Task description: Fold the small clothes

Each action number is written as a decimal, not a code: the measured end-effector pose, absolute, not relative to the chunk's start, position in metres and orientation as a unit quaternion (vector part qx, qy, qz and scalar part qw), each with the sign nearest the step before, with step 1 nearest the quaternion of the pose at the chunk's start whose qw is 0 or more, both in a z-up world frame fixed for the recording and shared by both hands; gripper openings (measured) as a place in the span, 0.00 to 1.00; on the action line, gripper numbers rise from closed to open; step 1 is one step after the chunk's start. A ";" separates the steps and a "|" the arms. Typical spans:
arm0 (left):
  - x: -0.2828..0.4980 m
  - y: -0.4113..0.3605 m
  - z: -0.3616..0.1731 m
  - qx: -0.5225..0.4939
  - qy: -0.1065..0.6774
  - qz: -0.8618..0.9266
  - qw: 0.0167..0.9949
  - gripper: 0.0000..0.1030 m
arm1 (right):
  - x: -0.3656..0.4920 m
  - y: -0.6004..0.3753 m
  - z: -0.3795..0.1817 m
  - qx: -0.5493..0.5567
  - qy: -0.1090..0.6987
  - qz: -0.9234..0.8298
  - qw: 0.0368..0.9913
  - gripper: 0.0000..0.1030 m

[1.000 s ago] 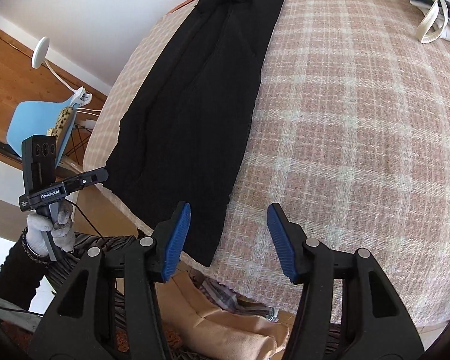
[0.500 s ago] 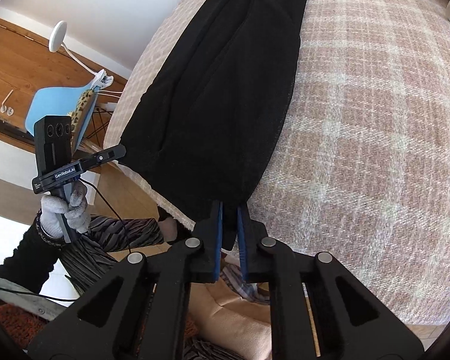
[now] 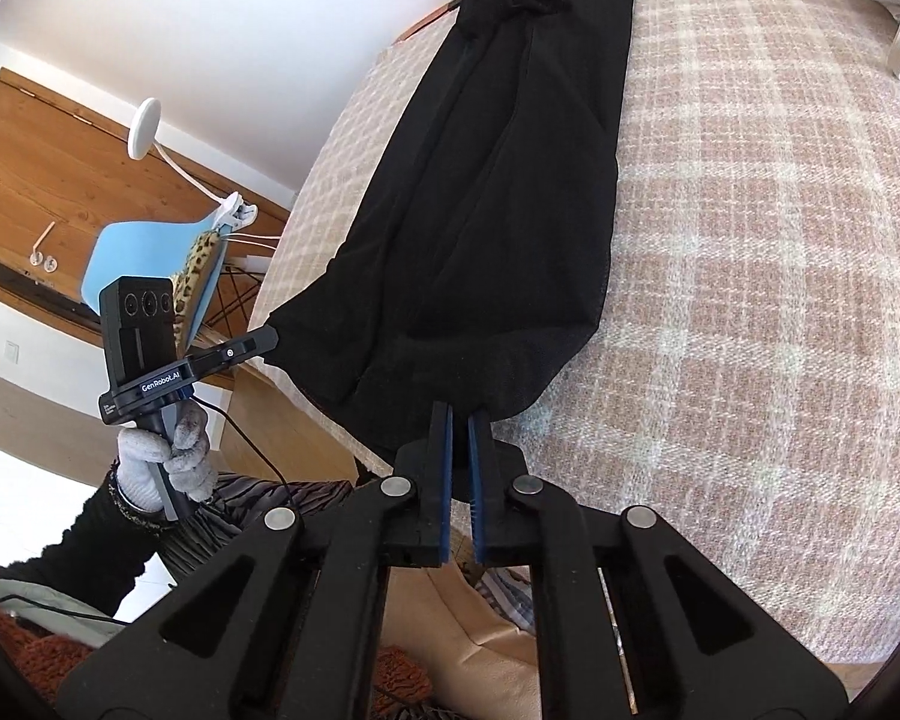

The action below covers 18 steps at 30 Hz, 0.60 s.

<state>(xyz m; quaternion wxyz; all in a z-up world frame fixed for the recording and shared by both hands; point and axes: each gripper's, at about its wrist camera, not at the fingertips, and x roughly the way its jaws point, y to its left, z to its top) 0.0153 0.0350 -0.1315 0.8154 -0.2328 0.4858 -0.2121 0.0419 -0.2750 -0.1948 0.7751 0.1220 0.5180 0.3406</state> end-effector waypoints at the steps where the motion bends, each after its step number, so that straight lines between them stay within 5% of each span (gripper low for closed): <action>1: 0.018 0.035 -0.131 -0.235 0.486 -0.212 0.815 0.04 | 0.044 -0.274 -0.193 0.122 0.517 0.338 0.777 0.06; 18: 0.116 0.040 -0.127 -0.215 0.474 -0.196 0.831 0.04 | 0.120 -0.289 -0.173 0.127 0.496 0.269 0.816 0.06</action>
